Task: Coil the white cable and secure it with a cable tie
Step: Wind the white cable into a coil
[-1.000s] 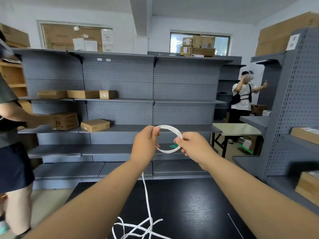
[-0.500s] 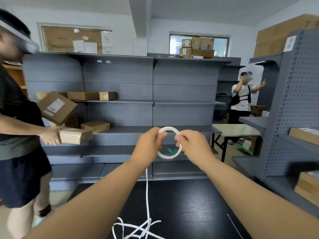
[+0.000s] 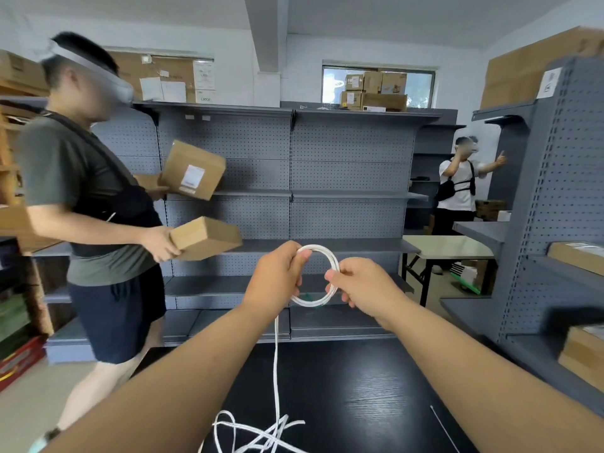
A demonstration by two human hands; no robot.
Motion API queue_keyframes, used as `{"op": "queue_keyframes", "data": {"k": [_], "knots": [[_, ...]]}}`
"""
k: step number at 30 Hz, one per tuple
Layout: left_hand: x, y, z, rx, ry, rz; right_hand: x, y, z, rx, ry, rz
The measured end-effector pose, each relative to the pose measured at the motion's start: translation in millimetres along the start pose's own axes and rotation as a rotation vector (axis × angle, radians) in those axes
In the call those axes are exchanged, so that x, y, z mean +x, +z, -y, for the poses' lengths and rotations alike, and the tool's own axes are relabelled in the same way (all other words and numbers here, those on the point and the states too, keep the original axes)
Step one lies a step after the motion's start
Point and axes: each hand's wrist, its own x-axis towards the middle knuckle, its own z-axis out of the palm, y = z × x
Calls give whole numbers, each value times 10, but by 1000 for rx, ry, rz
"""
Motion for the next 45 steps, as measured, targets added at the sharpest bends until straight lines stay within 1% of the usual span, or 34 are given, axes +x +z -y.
{"op": "queue_keyframes", "data": {"k": [1, 2, 4, 6, 8, 10, 14, 15, 17, 19, 21, 24, 27, 30, 32, 34, 38, 42, 43, 45], "knots": [[-6, -12, 6, 45, 23, 17, 15, -25, 8, -100, -39, -1], [-9, -19, 9, 83, 50, 39, 28, -47, 19, -138, -73, -4], [-8, -19, 7, 165, 110, 82, 39, -70, 50, -140, -117, 20], [-1, -15, -1, 182, 123, 111, 60, -77, 80, -270, -167, 28], [-1, -13, -17, 37, 53, 137, 87, -72, 86, -323, -194, -6], [-12, -17, -23, -166, -41, 173, 94, -79, 85, -270, -169, -30], [-26, -102, 41, -547, -199, 348, 90, -125, 46, -177, -85, -57], [-23, -133, 56, -607, -224, 400, 92, -132, 41, -180, -79, -67], [-4, -179, 77, -617, -232, 454, 92, -135, 37, -179, -76, -80], [26, -194, 92, -558, -231, 434, 89, -120, 38, -152, -69, -87], [48, -179, 99, -466, -212, 378, 89, -92, 37, -96, -51, -100], [40, -111, 98, -301, -152, 247, 97, -35, 40, 23, -4, -129], [2, -16, 102, -236, -121, 96, 100, 17, 57, 103, 16, -148], [-26, 80, 112, -292, -170, -17, 104, 67, 69, 199, 41, -199], [-37, 123, 120, -356, -221, -49, 120, 98, 70, 297, 78, -241], [-44, 154, 140, -389, -256, -65, 135, 116, 64, 378, 103, -269], [-54, 194, 155, -468, -329, -89, 150, 135, 33, 435, 118, -283], [-68, 211, 107, -714, -393, 3, 147, 151, 18, 469, 111, -317], [-70, 215, 93, -732, -390, 0, 144, 156, 10, 468, 108, -329], [-67, 229, 50, -676, -353, -82, 132, 181, -5, 467, 102, -341]]}}
